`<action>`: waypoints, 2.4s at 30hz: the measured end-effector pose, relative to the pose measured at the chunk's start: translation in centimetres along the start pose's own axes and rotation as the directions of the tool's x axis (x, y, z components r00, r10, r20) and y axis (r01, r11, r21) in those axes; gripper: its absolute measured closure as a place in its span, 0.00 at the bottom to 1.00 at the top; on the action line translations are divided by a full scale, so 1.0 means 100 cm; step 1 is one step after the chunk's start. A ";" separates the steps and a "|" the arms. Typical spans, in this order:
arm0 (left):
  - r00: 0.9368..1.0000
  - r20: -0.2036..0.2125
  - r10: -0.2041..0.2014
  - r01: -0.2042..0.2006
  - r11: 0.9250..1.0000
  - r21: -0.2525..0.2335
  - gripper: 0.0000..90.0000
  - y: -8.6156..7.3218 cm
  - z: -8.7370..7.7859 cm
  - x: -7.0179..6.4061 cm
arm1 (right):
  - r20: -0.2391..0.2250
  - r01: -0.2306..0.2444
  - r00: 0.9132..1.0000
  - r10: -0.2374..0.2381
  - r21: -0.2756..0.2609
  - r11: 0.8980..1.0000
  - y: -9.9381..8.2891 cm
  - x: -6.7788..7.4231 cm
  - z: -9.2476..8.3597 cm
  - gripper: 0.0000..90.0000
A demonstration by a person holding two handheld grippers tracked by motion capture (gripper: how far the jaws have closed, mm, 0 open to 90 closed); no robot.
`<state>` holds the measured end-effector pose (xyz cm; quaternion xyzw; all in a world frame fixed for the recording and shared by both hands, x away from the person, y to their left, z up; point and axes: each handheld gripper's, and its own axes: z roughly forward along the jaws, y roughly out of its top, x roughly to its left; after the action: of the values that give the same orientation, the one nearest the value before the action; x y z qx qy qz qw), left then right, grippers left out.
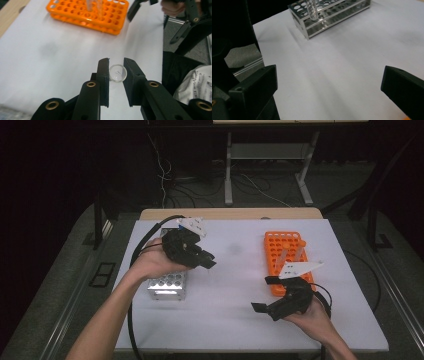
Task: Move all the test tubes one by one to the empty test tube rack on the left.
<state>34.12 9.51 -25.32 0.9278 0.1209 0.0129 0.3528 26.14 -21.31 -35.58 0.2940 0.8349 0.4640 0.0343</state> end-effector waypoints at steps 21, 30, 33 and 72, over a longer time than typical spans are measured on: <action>0.972 -0.168 -0.166 0.164 0.986 -0.025 0.83 -0.022 -0.036 0.056 | 0.079 -0.084 0.993 0.088 -0.048 0.995 -0.041 -0.009 -0.045 0.00; 0.943 -0.227 -0.244 0.238 0.970 -0.051 0.83 -0.033 -0.042 0.090 | 0.094 -0.113 0.989 0.116 -0.045 0.993 -0.051 -0.015 -0.049 0.00; 0.934 -0.242 -0.264 0.258 0.964 -0.058 0.83 -0.036 -0.039 0.100 | 0.098 -0.119 0.988 0.123 -0.046 0.992 -0.054 -0.017 -0.050 0.00; 0.885 -0.292 -0.363 0.367 0.929 -0.042 0.83 -0.071 0.017 0.155 | 0.112 -0.154 0.981 0.161 -0.063 0.986 -0.070 -0.027 -0.053 0.00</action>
<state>47.88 17.12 -32.24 0.8786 0.3444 0.0837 0.3202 23.42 -29.52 -38.75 0.3848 0.7929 0.4694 0.0542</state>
